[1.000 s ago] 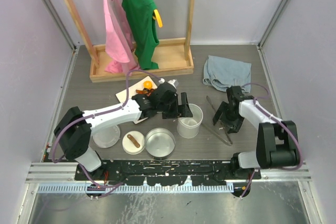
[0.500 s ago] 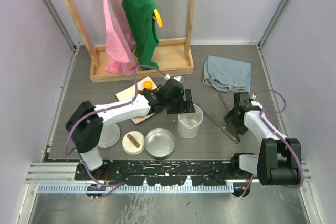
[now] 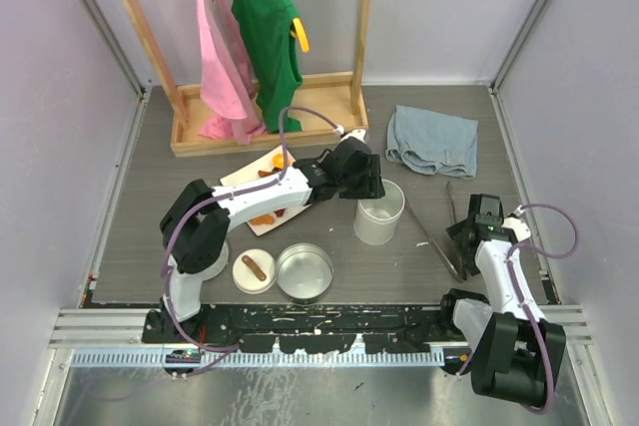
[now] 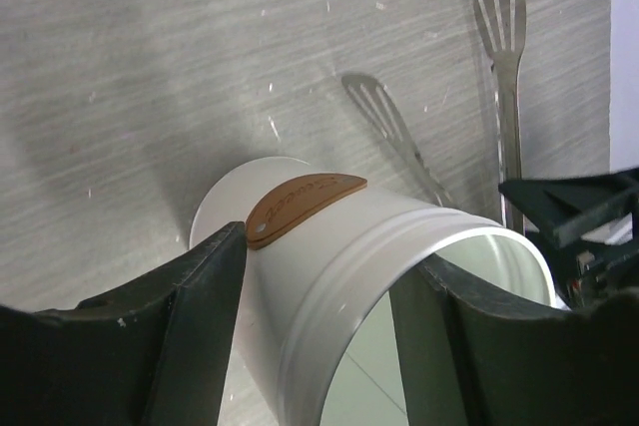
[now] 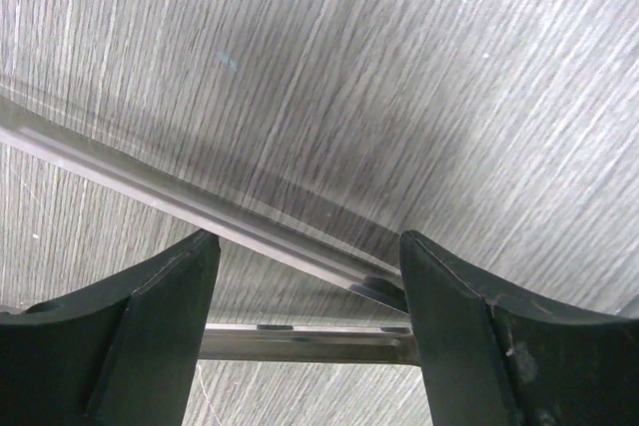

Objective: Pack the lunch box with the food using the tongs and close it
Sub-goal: Move the packing box to the center of the board, then pick up the clamp at the center of the board.

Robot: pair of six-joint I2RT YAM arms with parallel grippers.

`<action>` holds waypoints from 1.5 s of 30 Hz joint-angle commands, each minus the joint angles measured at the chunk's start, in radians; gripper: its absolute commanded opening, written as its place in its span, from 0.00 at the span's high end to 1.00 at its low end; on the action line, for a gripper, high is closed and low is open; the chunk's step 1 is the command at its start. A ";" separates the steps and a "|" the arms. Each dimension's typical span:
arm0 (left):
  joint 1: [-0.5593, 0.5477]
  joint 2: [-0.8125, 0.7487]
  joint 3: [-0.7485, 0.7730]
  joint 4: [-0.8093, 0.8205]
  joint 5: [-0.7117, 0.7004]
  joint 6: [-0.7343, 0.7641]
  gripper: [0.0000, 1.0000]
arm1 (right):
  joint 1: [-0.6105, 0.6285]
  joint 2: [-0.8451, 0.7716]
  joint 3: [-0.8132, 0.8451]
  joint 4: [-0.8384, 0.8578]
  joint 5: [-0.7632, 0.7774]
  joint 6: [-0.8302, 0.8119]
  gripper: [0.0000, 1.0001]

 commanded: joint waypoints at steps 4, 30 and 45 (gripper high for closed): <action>0.028 0.109 0.188 0.056 -0.081 0.095 0.43 | -0.020 -0.048 0.080 -0.065 0.027 -0.034 0.17; 0.123 -0.036 0.245 -0.050 0.214 0.215 0.07 | 0.056 0.332 0.439 -0.310 -0.207 -0.533 0.00; 0.174 -0.407 -0.104 -0.079 0.316 0.231 0.07 | 0.191 0.382 0.354 -0.277 -0.324 -0.403 0.00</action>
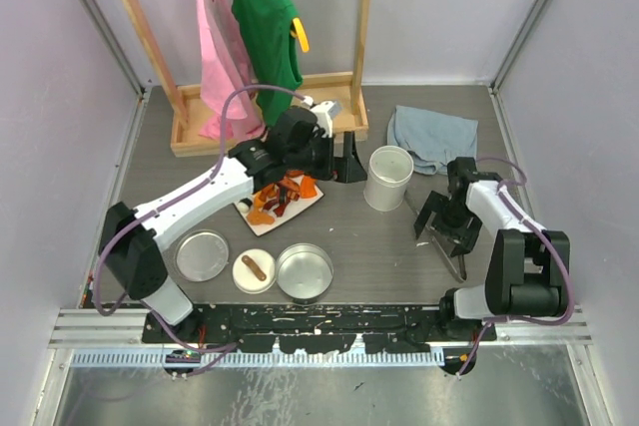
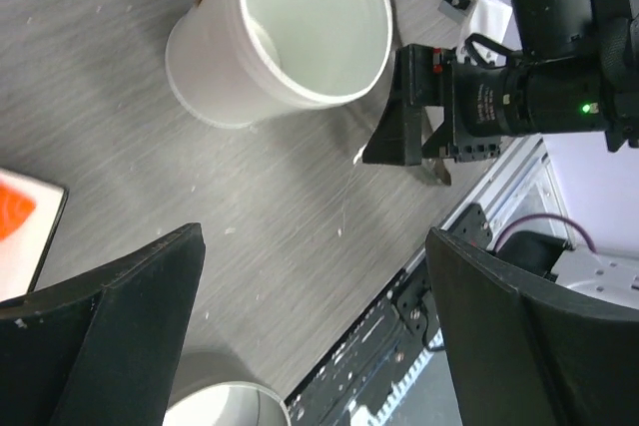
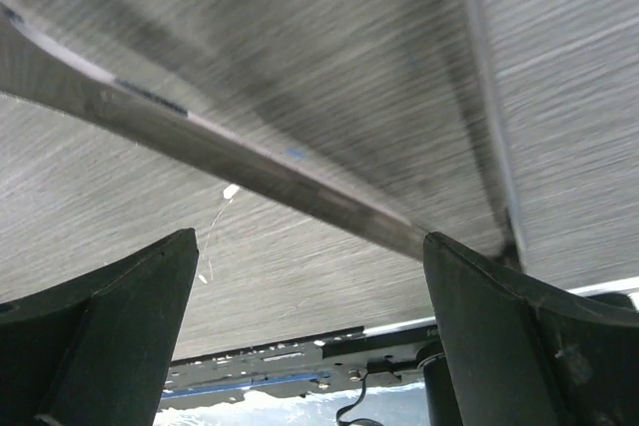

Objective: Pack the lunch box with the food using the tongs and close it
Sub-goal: Pick up the clamp at the center of the board.

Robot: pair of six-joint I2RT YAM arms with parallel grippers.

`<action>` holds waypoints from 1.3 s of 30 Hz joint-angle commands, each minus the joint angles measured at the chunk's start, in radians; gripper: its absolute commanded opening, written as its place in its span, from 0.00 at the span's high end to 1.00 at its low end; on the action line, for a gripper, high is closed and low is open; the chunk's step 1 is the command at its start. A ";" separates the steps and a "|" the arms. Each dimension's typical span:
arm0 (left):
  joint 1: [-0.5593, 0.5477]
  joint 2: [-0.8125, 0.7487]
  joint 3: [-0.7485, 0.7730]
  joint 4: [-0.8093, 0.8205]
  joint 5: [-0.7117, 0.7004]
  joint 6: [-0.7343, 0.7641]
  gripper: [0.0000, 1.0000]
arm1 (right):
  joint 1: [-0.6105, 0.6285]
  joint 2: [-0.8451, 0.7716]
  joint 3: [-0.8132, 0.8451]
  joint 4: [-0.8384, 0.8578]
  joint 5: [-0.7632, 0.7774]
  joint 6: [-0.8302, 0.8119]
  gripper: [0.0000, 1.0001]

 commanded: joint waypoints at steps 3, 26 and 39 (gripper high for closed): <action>0.037 -0.204 -0.161 -0.022 -0.012 0.037 0.06 | 0.077 -0.153 -0.087 -0.019 -0.099 0.139 0.00; 0.092 -0.514 -0.437 -0.233 -0.142 0.103 0.05 | 0.219 -0.095 0.066 -0.245 0.175 0.161 0.00; 0.095 -0.603 -0.440 -0.378 -0.206 0.187 0.04 | 0.256 0.010 -0.040 -0.039 -0.032 0.171 0.00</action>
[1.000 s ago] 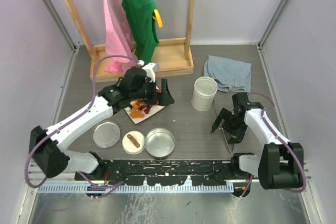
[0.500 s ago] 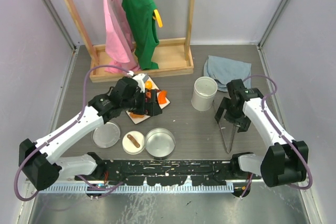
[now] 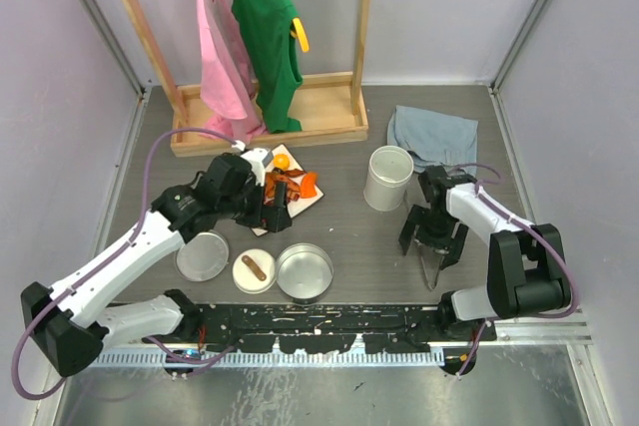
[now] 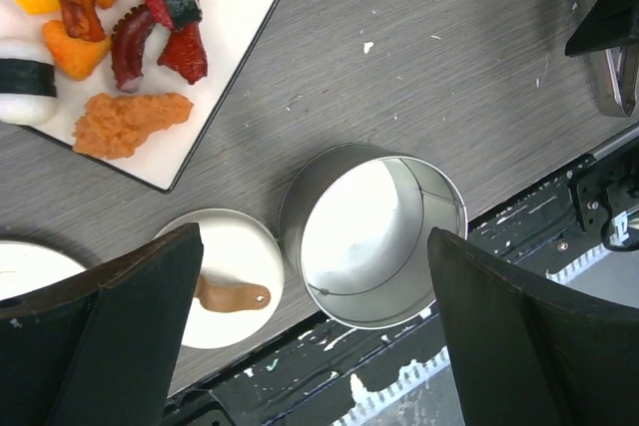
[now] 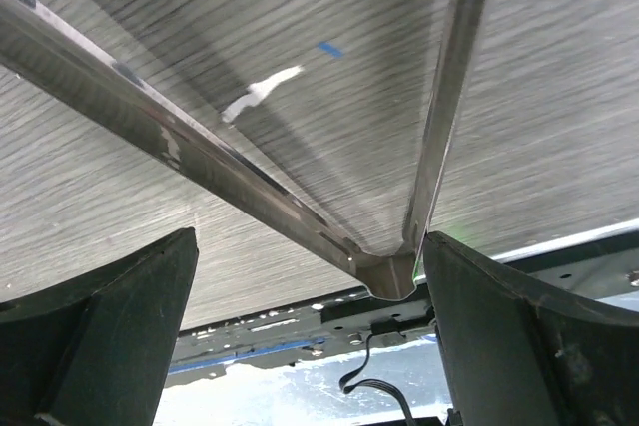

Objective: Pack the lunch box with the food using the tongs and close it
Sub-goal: Pick up the clamp at the center of the board.

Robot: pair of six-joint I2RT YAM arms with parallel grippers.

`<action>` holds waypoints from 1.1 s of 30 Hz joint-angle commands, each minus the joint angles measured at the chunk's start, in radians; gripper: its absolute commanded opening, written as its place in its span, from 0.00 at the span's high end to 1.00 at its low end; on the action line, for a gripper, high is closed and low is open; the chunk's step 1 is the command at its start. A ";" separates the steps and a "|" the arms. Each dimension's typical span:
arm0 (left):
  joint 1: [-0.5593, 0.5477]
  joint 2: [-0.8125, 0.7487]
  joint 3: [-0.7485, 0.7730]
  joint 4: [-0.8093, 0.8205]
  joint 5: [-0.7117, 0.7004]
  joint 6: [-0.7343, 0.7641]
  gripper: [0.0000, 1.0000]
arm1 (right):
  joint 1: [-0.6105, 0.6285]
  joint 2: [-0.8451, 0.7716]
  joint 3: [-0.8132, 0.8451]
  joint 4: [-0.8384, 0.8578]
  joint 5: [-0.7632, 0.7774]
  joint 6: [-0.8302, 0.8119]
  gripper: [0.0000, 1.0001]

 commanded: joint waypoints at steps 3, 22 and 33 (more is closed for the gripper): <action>0.004 -0.074 0.005 -0.053 -0.048 0.042 0.04 | 0.080 0.007 -0.004 0.079 -0.174 0.038 0.00; 0.004 -0.133 -0.006 -0.147 -0.092 0.027 0.03 | -0.025 0.123 0.030 0.149 -0.028 -0.023 0.00; 0.004 -0.136 -0.014 -0.148 -0.092 0.017 0.03 | -0.070 0.277 0.063 0.196 -0.010 -0.125 0.04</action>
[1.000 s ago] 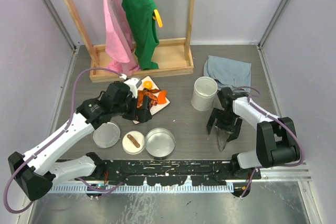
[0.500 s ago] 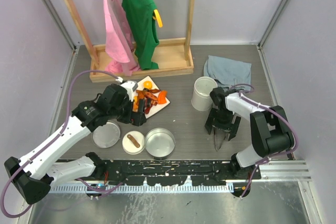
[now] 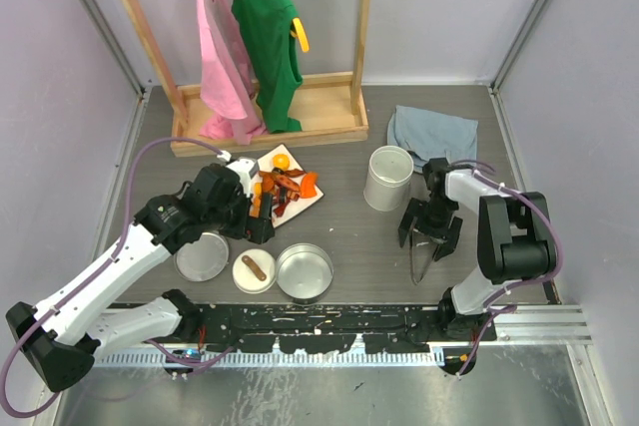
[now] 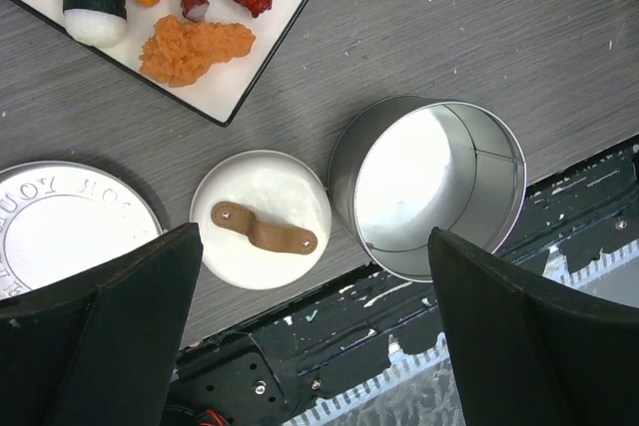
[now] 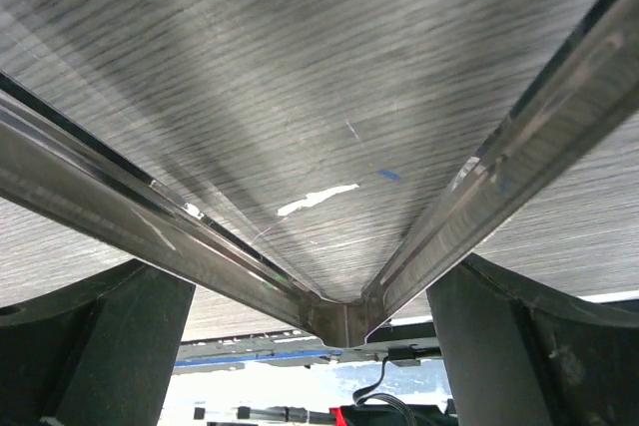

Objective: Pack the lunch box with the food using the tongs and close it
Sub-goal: Pick up the clamp at the center of the board.

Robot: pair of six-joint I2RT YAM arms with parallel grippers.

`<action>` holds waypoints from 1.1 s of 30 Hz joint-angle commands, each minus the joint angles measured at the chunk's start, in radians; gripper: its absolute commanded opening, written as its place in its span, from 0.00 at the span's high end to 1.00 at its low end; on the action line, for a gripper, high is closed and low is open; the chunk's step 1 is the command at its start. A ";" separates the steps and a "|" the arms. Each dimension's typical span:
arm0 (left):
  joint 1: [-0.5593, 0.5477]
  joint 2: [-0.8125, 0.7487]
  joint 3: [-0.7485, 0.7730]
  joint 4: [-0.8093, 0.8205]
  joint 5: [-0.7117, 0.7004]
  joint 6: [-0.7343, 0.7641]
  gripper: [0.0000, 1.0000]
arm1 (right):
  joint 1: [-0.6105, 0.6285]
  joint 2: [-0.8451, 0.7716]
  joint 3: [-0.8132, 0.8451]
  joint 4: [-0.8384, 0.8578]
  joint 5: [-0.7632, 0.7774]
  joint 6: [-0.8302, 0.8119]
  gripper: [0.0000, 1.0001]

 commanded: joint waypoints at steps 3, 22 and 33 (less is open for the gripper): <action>0.002 -0.016 0.012 0.008 -0.007 -0.014 0.03 | 0.002 0.096 0.002 0.106 0.095 -0.034 0.06; 0.003 -0.016 0.008 0.000 -0.007 -0.021 0.03 | 0.004 0.090 0.040 0.118 0.183 -0.126 0.06; 0.003 -0.014 0.011 -0.006 -0.001 -0.022 0.03 | 0.018 0.057 0.041 0.119 0.227 -0.123 0.04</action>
